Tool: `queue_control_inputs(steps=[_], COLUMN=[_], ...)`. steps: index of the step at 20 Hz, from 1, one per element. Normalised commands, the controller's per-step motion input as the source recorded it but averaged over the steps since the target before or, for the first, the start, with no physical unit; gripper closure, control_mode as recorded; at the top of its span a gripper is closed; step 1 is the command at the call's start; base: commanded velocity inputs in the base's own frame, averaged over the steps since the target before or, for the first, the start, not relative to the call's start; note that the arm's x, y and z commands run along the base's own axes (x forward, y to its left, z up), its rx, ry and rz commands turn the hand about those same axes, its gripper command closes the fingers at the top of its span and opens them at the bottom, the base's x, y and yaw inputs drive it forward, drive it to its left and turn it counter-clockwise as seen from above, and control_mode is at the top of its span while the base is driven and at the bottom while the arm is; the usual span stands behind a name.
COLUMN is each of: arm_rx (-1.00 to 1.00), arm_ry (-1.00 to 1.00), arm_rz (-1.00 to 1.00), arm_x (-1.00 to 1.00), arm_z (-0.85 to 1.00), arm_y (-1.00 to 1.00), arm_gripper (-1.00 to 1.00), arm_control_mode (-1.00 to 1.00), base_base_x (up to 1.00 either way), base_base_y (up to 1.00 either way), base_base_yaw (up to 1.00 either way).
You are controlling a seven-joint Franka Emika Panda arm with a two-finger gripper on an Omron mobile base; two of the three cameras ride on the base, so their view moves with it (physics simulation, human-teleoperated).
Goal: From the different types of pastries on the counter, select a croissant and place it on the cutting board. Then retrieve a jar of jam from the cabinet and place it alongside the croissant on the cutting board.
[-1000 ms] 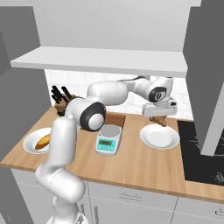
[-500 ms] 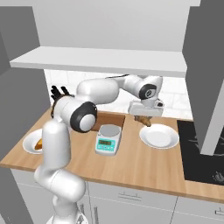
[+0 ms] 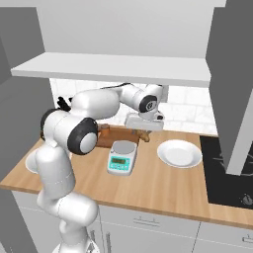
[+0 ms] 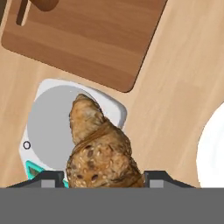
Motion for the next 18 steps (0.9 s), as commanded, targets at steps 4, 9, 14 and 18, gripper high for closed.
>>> queue_control_inputs(steps=[4,9,14,18], arm_rx=[-0.1,-0.05,0.0,0.0], arm_ry=[-0.03,-0.01,0.0,0.0], arm_rz=[-0.11,-0.07,-0.02,-0.05], arm_x=[0.02,0.14,0.72,0.46], arm_z=[0.0,0.0,0.0,0.0], arm_y=[1.0,0.66,0.0,0.32], arm_gripper=[1.0,1.0,1.0,1.0], arm_control_mode=[-1.0,-1.0,-1.0,-1.0], base_base_x=[0.0,0.0,0.0,0.0], base_base_y=[0.0,0.0,0.0,0.0], base_base_yaw=[0.0,0.0,0.0,0.0])
